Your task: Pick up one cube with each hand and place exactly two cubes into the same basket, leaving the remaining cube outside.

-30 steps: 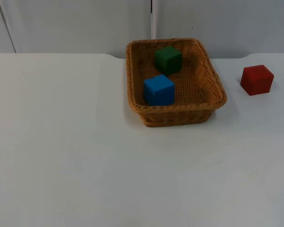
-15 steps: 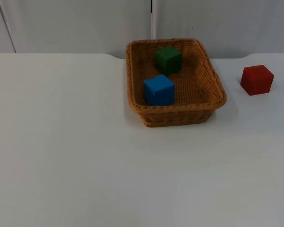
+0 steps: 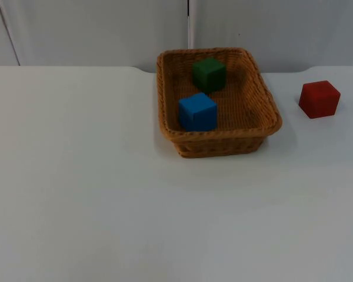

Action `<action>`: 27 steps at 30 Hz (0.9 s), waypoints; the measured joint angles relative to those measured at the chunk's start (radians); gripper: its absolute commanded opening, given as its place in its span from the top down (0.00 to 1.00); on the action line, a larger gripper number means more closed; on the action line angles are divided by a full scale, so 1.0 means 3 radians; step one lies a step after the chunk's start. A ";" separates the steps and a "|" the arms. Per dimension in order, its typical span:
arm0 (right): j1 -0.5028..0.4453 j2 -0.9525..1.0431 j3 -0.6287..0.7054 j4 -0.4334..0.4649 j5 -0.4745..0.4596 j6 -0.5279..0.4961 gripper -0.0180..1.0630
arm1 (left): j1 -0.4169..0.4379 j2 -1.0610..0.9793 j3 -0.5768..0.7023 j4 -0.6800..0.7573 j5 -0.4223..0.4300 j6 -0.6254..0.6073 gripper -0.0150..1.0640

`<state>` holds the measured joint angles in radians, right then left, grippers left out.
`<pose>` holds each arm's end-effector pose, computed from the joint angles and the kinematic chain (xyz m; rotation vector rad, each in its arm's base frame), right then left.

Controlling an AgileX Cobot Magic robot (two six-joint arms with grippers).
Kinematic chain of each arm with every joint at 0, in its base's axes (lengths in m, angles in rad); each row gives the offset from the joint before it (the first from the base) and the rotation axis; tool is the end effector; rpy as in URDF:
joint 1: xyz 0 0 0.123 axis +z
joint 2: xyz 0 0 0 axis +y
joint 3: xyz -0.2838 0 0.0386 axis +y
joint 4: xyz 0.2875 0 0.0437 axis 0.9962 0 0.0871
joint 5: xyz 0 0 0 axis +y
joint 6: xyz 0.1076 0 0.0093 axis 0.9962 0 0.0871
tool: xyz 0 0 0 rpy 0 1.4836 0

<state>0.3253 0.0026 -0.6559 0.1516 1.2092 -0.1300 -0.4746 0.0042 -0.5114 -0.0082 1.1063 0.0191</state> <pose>0.0080 0.0188 0.3238 -0.4946 1.9831 0.3005 0.0357 -0.0192 0.2876 0.5126 2.0317 -0.2865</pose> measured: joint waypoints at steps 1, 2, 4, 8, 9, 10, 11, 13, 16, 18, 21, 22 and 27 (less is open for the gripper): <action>0.0000 0.0000 0.0000 -0.0040 0.0000 0.0000 0.24 | 0.0000 0.0000 0.0026 0.0001 -0.0025 0.0000 0.23; 0.0000 0.0000 0.0000 -0.0040 0.0000 0.0000 0.24 | 0.0000 0.0000 0.0026 0.0001 -0.0025 0.0000 0.23; 0.0000 0.0000 0.0000 -0.0141 -0.0006 0.0020 0.24 | 0.0000 0.0000 0.0037 0.0027 -0.0048 0.0000 0.23; 0.0000 0.0000 0.0000 -0.0275 -0.0018 0.0084 0.24 | 0.0000 0.0000 0.0037 0.0027 -0.0063 0.0000 0.23; 0.0000 0.0000 0.0000 -0.0292 -0.0025 0.0084 0.24 | 0.0000 0.0000 0.0037 0.0027 -0.0063 0.0000 0.23; 0.0000 0.0000 0.0008 -0.0299 -0.0031 0.0101 0.24 | 0.0000 0.0000 0.0037 0.0027 -0.0063 0.0000 0.23; 0.0000 0.0000 0.0023 -0.0299 -0.0038 0.0109 0.24 | 0.0000 0.0000 0.0037 0.0027 -0.0063 0.0000 0.23; 0.0000 0.0000 0.0160 -0.0258 -0.0101 0.0122 0.24 | 0.0000 0.0000 0.0037 0.0027 -0.0063 0.0000 0.23; 0.0000 0.0000 0.0327 -0.0236 -0.0170 0.0122 0.24 | 0.0000 0.0000 0.0037 0.0027 -0.0063 0.0000 0.23; 0.0000 0.0000 0.0375 -0.0236 -0.0276 0.0122 0.24 | 0.0000 0.0000 0.0037 0.0027 -0.0065 0.0000 0.23; 0.0000 0.0000 0.0399 -0.0244 -0.0397 0.0122 0.24 | 0.0000 0.0000 0.0037 0.0027 -0.0065 0.0000 0.23; 0.0000 0.0000 0.0415 -0.0251 -0.0402 0.0122 0.24 | 0.0000 0.0000 0.0037 0.0027 -0.0065 0.0000 0.23; 0.0000 0.0000 0.0459 -0.0251 -0.0411 0.0122 0.24 | 0.0000 0.0000 0.0037 0.0027 -0.0065 -0.0006 0.23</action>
<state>0.3253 0.0026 -0.5183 0.0763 1.0858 -0.0933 -0.4746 0.0042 -0.5002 0.0000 1.0869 0.0174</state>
